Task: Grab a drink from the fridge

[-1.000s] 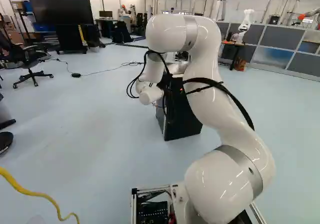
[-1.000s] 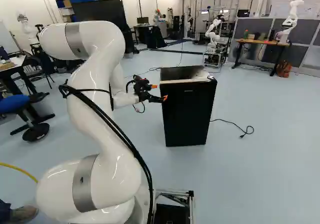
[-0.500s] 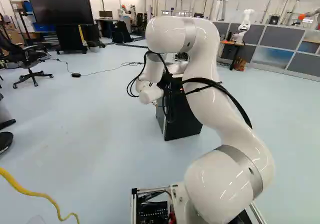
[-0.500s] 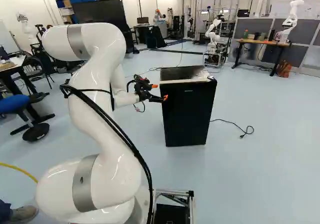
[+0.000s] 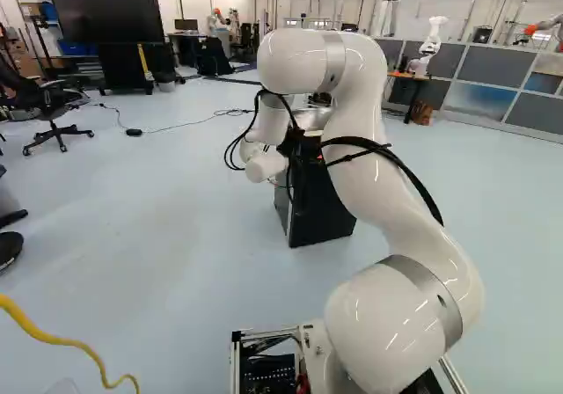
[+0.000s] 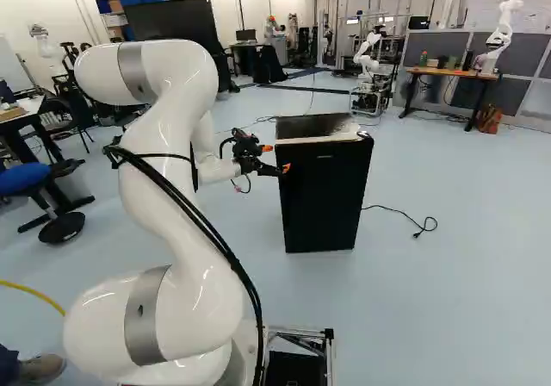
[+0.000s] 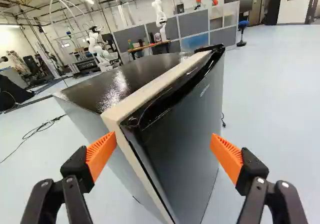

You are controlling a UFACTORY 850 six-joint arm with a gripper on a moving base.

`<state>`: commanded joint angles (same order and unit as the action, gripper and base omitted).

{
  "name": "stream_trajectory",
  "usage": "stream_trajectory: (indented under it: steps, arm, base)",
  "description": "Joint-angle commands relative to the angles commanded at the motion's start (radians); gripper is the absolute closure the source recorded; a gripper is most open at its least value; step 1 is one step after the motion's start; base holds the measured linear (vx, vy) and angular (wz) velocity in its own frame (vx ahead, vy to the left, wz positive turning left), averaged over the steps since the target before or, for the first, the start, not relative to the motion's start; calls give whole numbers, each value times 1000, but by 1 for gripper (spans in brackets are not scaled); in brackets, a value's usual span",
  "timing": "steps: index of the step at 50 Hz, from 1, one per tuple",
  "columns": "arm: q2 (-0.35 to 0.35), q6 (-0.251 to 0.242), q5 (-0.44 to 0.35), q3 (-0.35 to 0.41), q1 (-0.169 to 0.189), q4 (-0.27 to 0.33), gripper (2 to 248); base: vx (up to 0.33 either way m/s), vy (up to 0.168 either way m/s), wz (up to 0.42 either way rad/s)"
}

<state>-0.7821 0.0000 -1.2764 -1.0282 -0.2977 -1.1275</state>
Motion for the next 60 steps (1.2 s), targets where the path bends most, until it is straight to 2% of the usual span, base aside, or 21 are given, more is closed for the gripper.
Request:
stream_trajectory:
  steps: [34,60]
  arm:
    - [3,0,0,5,13,0,3]
    - [36,0,0,62,14,0,3]
  base:
    - [0,0,0]
    - [0,0,0]
